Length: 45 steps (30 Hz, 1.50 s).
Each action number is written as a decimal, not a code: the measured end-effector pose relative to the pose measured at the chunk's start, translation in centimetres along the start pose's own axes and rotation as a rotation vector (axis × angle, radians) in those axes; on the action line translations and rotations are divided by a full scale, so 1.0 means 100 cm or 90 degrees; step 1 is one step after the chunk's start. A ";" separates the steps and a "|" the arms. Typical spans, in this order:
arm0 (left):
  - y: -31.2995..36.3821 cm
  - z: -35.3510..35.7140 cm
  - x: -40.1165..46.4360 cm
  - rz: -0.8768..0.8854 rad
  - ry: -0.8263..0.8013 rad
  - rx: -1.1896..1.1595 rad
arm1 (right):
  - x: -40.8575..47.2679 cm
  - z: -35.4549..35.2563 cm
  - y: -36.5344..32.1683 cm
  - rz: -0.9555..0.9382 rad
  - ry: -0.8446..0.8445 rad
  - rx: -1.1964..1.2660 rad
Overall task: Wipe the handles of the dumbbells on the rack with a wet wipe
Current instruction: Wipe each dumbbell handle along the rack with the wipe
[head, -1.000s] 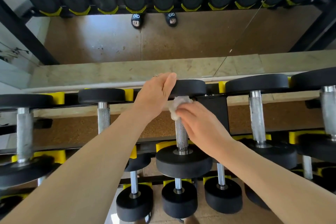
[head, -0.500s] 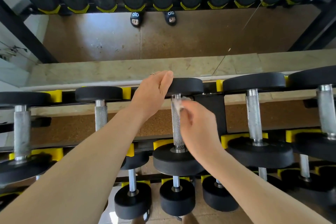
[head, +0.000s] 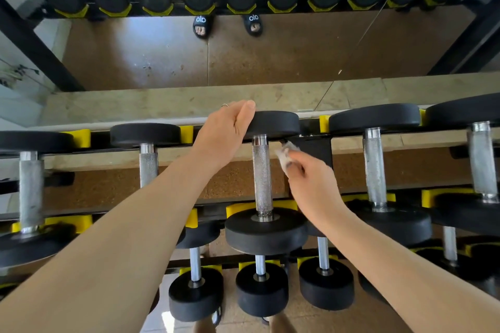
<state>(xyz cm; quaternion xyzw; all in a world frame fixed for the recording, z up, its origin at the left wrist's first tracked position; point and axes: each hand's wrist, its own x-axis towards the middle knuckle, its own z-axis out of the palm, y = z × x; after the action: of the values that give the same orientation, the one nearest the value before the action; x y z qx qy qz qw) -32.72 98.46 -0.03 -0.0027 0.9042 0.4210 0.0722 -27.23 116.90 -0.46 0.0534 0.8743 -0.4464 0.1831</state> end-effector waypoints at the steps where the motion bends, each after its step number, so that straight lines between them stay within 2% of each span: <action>1: 0.000 0.000 0.000 0.002 -0.002 0.003 | 0.006 0.009 -0.001 0.145 -0.042 0.132; 3: 0.000 0.000 0.000 0.010 0.001 0.005 | 0.012 0.024 -0.005 0.341 -0.106 0.354; 4: 0.000 0.000 0.000 0.013 0.003 0.006 | 0.012 0.026 -0.007 0.385 -0.105 0.387; 6: 0.000 0.001 0.000 0.016 0.004 0.001 | 0.006 0.021 -0.007 0.368 -0.100 0.345; 9: 0.001 0.000 -0.001 0.008 0.002 -0.013 | -0.008 0.011 -0.009 0.204 -0.031 0.142; 11: 0.001 0.000 -0.002 0.004 0.000 -0.017 | -0.011 0.010 -0.018 0.029 0.028 0.017; 12: 0.001 0.000 -0.001 0.000 -0.001 -0.014 | -0.012 0.013 -0.022 -0.063 -0.008 -0.032; 14: 0.003 -0.001 -0.001 -0.009 0.000 -0.002 | -0.010 0.019 -0.024 -0.204 -0.181 -0.197; 16: 0.004 -0.001 -0.001 -0.010 0.000 0.005 | -0.006 0.022 -0.013 -0.266 -0.348 -0.361; 18: 0.004 -0.001 -0.001 -0.009 0.001 0.009 | -0.005 0.014 -0.004 -0.285 -0.423 -0.419; 21: 0.005 0.000 -0.002 -0.009 0.009 0.009 | -0.010 -0.011 -0.003 -0.255 -0.431 -0.356; 23: 0.005 0.001 -0.001 -0.012 0.017 -0.001 | -0.011 -0.025 0.003 -0.163 -0.355 -0.271; 25: 0.005 0.002 -0.001 -0.017 0.019 0.000 | -0.008 -0.026 0.012 -0.053 -0.280 -0.256; 29: 0.008 0.001 -0.002 -0.024 0.010 0.002 | -0.006 0.003 0.013 0.068 -0.324 -0.304; 33: 0.008 0.001 -0.002 -0.025 0.014 0.001 | -0.013 0.005 -0.005 0.058 -0.365 -0.338; 37: 0.009 0.000 -0.003 -0.030 0.016 0.002 | -0.026 0.005 -0.035 -0.096 -0.384 -0.311; 39: 0.009 0.000 -0.002 -0.030 0.014 0.005 | -0.027 0.014 -0.041 -0.143 -0.429 -0.297; 45: 0.007 0.000 -0.003 -0.024 0.012 0.017 | -0.014 0.011 -0.039 -0.117 -0.548 -0.420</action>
<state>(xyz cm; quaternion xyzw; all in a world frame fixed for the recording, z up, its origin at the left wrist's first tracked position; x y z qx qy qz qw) -32.49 98.86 0.54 -0.0227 0.9100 0.4077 0.0715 -26.62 113.81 2.50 -0.2708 0.8150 -0.1440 0.4916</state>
